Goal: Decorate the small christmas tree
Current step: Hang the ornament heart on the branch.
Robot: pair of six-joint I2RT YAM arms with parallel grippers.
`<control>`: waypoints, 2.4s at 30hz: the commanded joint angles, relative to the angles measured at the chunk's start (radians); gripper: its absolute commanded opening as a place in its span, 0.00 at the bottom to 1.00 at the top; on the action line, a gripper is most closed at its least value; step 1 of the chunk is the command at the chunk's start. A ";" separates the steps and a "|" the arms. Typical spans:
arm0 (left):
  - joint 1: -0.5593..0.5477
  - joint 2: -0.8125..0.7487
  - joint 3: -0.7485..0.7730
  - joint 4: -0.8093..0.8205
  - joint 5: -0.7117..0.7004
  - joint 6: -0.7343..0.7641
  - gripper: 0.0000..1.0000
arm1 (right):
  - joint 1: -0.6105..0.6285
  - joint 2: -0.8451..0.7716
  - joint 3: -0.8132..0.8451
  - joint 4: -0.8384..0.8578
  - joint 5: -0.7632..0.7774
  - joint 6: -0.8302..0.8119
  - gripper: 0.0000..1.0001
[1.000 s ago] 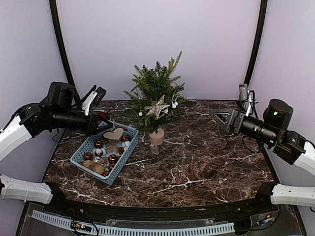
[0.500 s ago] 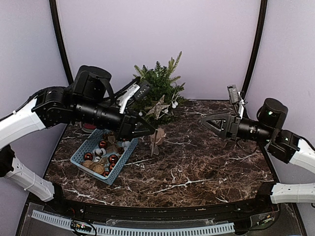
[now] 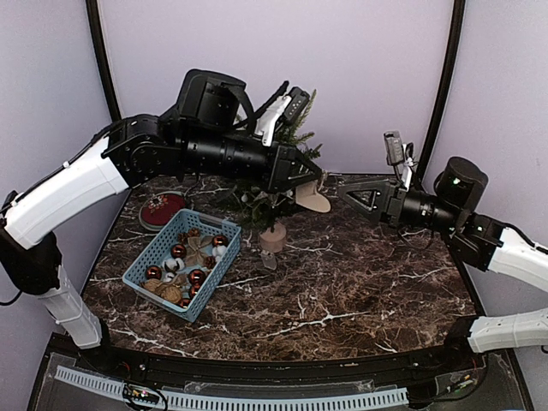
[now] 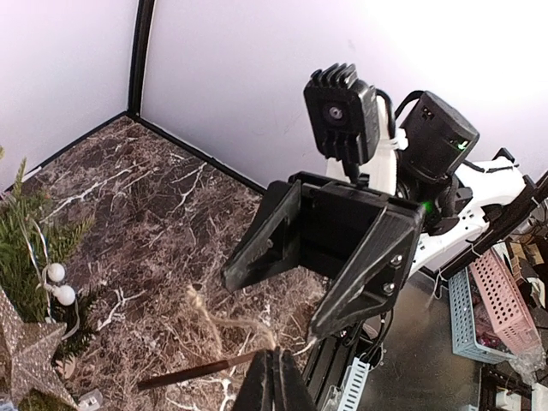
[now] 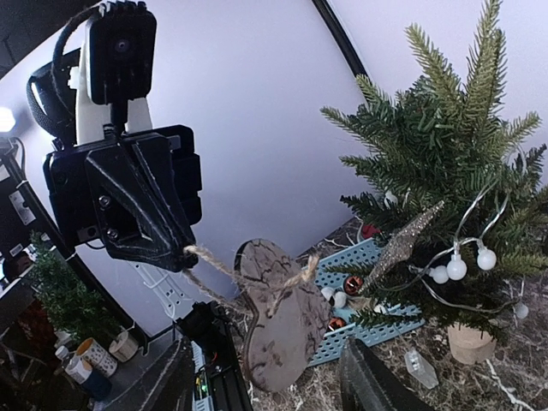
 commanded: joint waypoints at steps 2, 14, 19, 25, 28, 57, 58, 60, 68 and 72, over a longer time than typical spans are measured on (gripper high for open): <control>-0.001 0.057 0.145 -0.067 -0.011 0.028 0.00 | -0.061 0.046 0.051 0.151 -0.172 0.017 0.54; -0.001 0.113 0.235 -0.098 0.045 0.041 0.00 | -0.083 0.083 0.086 0.161 -0.237 0.017 0.41; -0.001 0.112 0.236 -0.103 0.054 0.039 0.00 | -0.087 0.114 0.094 0.201 -0.248 0.036 0.33; 0.000 0.110 0.236 -0.105 0.031 0.037 0.00 | -0.089 0.136 0.090 0.252 -0.275 0.064 0.12; 0.001 0.107 0.236 -0.106 -0.008 0.040 0.00 | -0.093 0.127 0.085 0.255 -0.264 0.069 0.00; 0.249 0.274 0.462 0.065 -0.052 0.144 0.00 | -0.237 0.494 0.628 -0.056 0.058 -0.021 0.00; 0.249 0.281 0.460 0.089 -0.068 0.163 0.00 | -0.244 0.507 0.640 -0.059 0.063 -0.022 0.00; 0.250 0.292 0.460 0.125 -0.087 0.188 0.00 | -0.257 0.529 0.663 -0.060 0.066 -0.023 0.00; 0.251 0.342 0.460 0.239 -0.126 0.248 0.00 | -0.290 0.600 0.747 -0.061 0.072 -0.032 0.00; 0.252 0.356 0.459 0.289 -0.202 0.250 0.00 | -0.300 0.640 0.798 -0.074 0.072 -0.040 0.00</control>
